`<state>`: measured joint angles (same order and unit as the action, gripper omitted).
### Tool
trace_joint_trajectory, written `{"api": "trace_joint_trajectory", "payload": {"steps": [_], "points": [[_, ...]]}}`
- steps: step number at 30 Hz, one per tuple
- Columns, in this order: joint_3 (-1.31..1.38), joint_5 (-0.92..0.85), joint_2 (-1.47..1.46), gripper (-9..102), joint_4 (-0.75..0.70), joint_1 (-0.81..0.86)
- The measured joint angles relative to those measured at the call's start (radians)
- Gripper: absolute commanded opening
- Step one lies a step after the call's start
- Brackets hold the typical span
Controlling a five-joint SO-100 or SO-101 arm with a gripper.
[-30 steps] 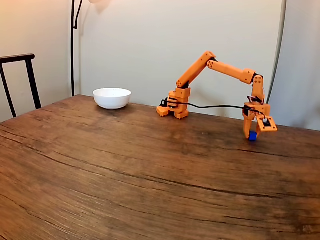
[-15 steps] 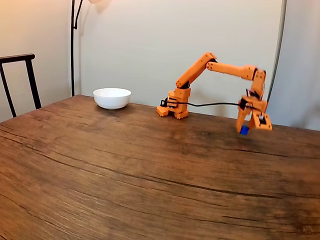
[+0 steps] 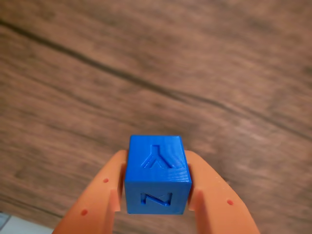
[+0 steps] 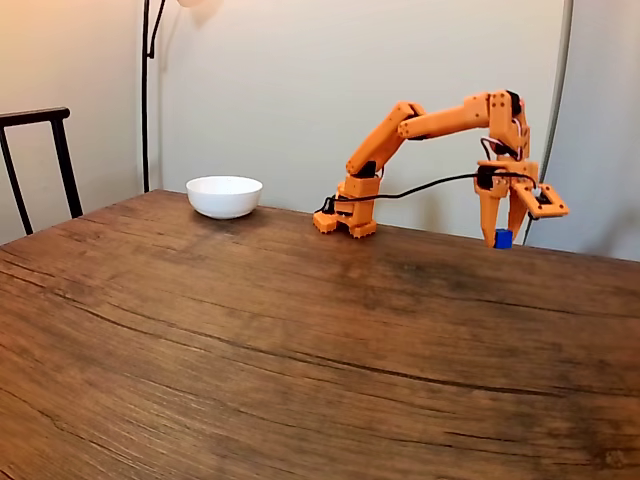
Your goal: Grasp the cube and drop it in the bowl
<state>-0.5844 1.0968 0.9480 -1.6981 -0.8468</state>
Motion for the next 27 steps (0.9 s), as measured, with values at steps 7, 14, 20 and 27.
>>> {"api": "trace_joint_trajectory", "payload": {"steps": [7, 14, 20, 27], "points": [[0.000, 0.126, 0.112, 9, 0.000, 0.121], [-0.058, 0.278, 0.227, 9, 0.000, 0.282], [-0.213, 0.371, 0.396, 9, 0.000, 0.411], [-0.508, 0.471, 0.693, 9, 0.000, 0.620]]}}
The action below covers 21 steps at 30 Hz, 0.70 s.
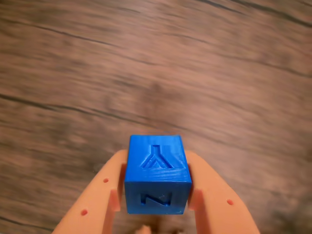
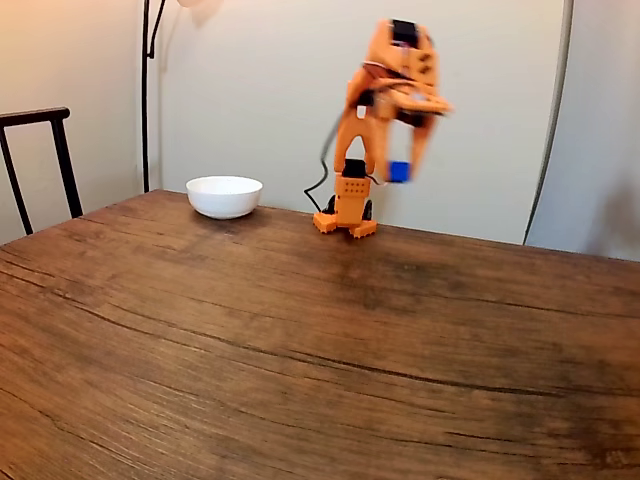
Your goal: Grasp the cube and drop it in the bowl
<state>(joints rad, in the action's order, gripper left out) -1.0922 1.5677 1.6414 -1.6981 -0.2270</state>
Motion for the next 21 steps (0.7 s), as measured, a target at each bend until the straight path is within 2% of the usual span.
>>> {"api": "trace_joint_trajectory", "payload": {"steps": [11, 21], "points": [[-0.360, 0.268, 0.491, 9, 0.000, 0.466], [-0.551, 0.492, 0.732, 9, 0.000, 0.887]]}}
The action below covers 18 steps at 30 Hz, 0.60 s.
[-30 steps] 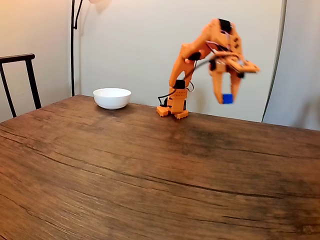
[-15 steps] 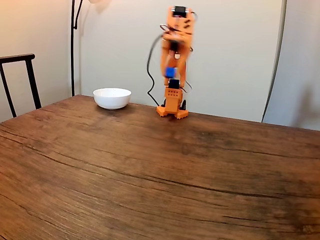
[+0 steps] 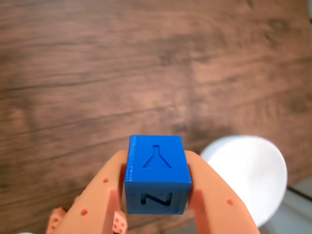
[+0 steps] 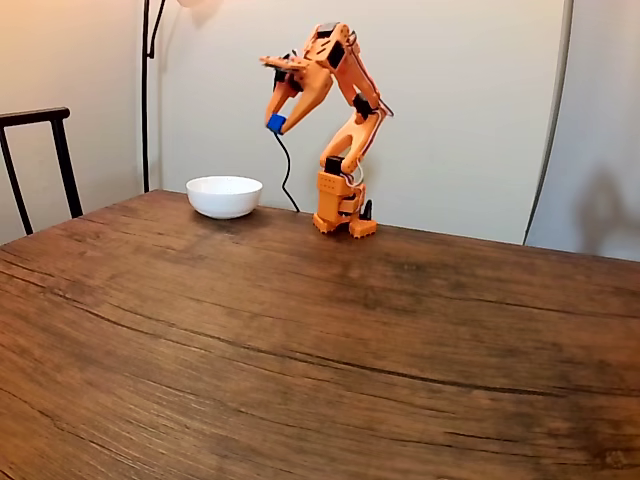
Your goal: Grasp the cube and drop it in the bowl
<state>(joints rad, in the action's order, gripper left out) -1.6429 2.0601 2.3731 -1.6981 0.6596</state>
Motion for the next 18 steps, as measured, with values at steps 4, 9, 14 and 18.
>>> {"api": "trace_joint_trajectory", "payload": {"steps": [4, 9, 14, 18], "points": [[-0.005, 0.066, 0.018, 9, 0.000, 0.179], [-0.006, 0.152, 0.018, 9, 0.000, 0.370], [-0.009, 0.244, 0.017, 9, 0.014, 0.534], [-0.040, 0.313, -0.011, 9, 0.064, 0.629]]}}
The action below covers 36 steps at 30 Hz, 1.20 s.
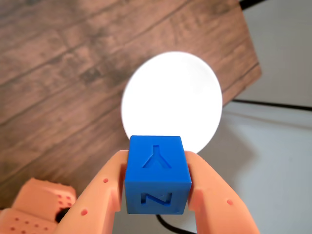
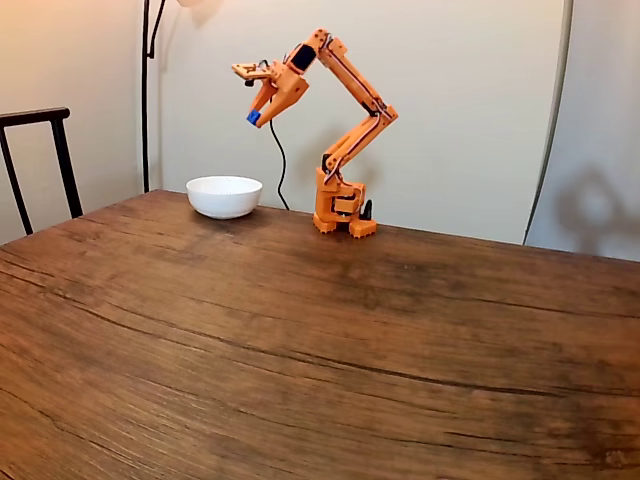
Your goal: Grasp the cube and drop it in the bowl
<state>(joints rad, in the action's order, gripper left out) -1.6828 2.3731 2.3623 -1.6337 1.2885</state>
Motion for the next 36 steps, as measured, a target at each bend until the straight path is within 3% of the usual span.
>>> {"api": "trace_joint_trajectory", "payload": {"steps": [16, 36], "points": [[-0.138, 0.146, -0.316, 9, 0.345, 0.195], [-0.140, 0.186, -0.614, 10, 0.505, 0.265]]}}
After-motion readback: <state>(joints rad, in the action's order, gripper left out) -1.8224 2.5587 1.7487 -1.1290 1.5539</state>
